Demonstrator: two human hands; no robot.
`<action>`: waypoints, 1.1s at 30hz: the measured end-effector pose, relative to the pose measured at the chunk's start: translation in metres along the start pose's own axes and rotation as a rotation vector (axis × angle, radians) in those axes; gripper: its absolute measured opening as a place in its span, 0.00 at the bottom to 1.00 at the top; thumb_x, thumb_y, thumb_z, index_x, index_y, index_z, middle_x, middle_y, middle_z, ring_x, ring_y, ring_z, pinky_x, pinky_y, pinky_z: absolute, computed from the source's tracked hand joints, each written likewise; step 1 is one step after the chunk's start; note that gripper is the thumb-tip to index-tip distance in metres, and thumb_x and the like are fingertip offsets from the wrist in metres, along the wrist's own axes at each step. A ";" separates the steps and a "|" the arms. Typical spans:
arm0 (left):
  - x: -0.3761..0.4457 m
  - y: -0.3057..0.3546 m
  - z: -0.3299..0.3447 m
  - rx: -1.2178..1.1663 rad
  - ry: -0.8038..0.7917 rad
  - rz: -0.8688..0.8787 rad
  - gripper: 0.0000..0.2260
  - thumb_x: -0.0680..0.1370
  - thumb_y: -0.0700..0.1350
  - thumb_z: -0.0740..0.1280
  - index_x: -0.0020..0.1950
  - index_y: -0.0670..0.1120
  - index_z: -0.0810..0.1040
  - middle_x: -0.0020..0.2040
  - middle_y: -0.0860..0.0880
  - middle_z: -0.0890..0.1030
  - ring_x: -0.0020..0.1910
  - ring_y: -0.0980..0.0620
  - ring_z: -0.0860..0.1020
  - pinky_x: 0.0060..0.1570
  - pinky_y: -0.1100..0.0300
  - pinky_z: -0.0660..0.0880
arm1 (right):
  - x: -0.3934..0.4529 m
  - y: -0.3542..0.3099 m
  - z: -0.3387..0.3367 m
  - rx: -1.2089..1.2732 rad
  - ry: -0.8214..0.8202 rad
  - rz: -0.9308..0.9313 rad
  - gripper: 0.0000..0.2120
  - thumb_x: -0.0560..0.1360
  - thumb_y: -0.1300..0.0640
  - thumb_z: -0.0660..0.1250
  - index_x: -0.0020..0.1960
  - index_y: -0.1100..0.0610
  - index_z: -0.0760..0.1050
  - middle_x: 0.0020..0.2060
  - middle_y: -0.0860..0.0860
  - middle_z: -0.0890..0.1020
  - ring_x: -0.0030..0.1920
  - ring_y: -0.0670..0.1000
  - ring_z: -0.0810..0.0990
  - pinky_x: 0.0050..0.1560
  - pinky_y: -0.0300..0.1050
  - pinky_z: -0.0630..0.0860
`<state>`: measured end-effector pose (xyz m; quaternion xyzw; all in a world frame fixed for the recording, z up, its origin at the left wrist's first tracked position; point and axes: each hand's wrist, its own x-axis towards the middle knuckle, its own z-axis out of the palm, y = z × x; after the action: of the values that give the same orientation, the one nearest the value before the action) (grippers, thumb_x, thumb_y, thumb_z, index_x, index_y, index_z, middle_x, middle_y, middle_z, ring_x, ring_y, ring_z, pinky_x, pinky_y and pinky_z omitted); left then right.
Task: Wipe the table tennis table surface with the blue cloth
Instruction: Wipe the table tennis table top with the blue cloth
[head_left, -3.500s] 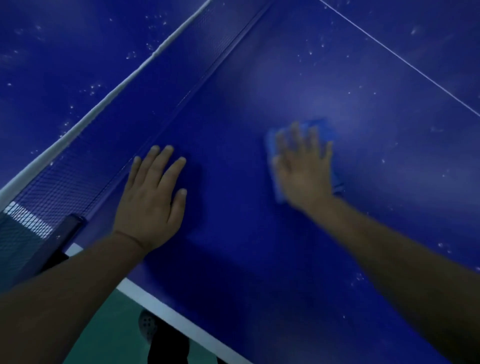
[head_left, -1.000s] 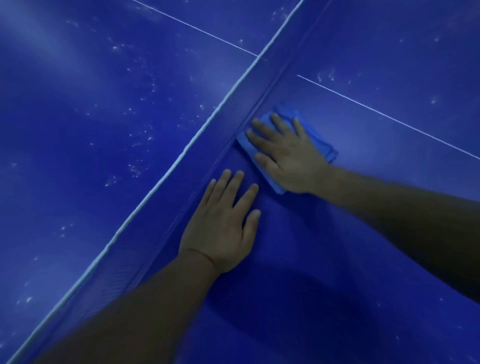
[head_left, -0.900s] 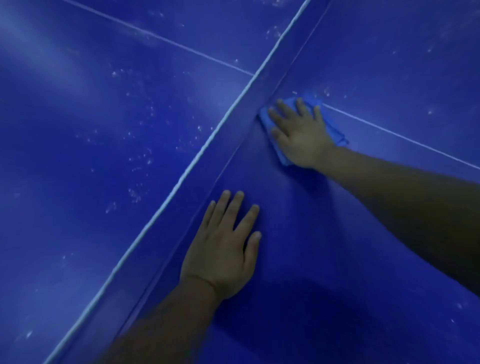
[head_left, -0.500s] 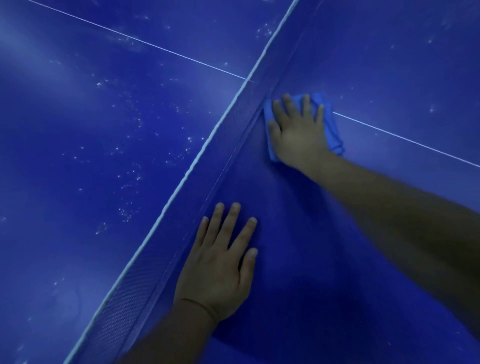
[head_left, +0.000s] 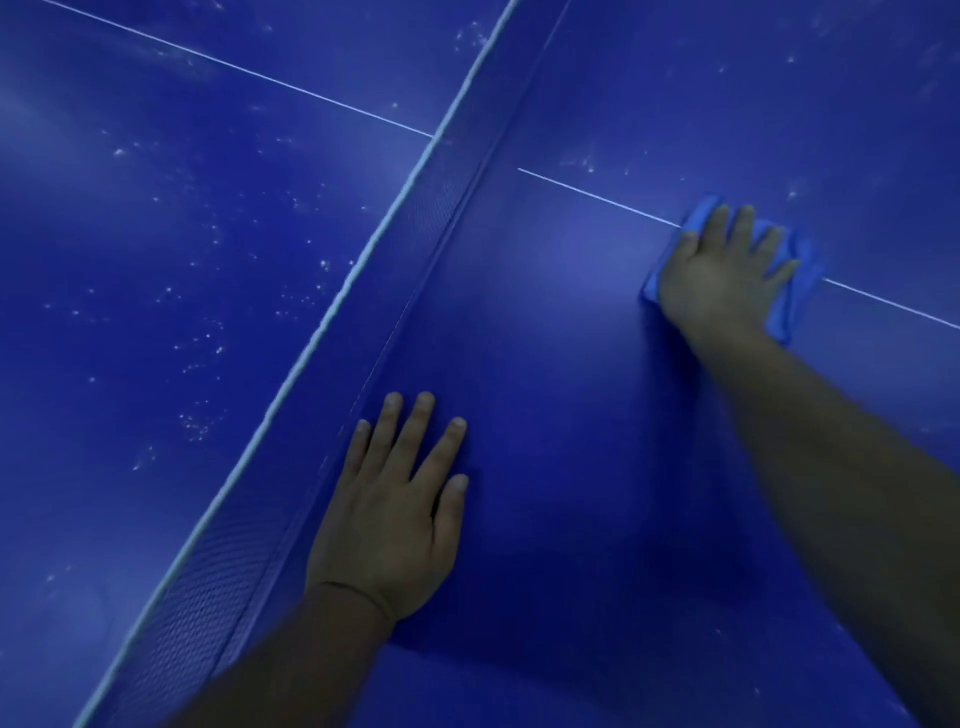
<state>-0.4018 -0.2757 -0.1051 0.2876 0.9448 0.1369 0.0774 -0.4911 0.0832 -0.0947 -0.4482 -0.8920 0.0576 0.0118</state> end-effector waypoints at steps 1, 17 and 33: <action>-0.001 0.000 0.000 -0.002 -0.003 0.001 0.23 0.85 0.57 0.46 0.79 0.52 0.60 0.81 0.49 0.57 0.81 0.48 0.47 0.77 0.50 0.44 | -0.004 -0.009 0.001 0.009 0.006 0.034 0.27 0.84 0.47 0.45 0.81 0.55 0.52 0.80 0.53 0.53 0.79 0.63 0.48 0.75 0.69 0.45; 0.001 -0.001 -0.003 -0.016 -0.015 0.012 0.24 0.84 0.59 0.45 0.79 0.55 0.61 0.81 0.50 0.55 0.81 0.48 0.45 0.77 0.49 0.41 | -0.013 0.032 0.003 0.033 0.032 0.039 0.27 0.84 0.47 0.45 0.81 0.53 0.54 0.80 0.54 0.54 0.79 0.64 0.50 0.73 0.73 0.46; 0.001 0.000 -0.004 -0.012 -0.016 0.014 0.25 0.84 0.59 0.44 0.79 0.52 0.61 0.80 0.47 0.58 0.81 0.47 0.48 0.78 0.52 0.38 | -0.059 0.070 0.007 -0.047 0.158 -0.292 0.26 0.83 0.47 0.49 0.77 0.56 0.64 0.76 0.57 0.65 0.75 0.65 0.62 0.70 0.74 0.58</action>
<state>-0.4038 -0.2761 -0.1012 0.2949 0.9412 0.1410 0.0858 -0.4006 0.0766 -0.1082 -0.3172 -0.9450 -0.0012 0.0797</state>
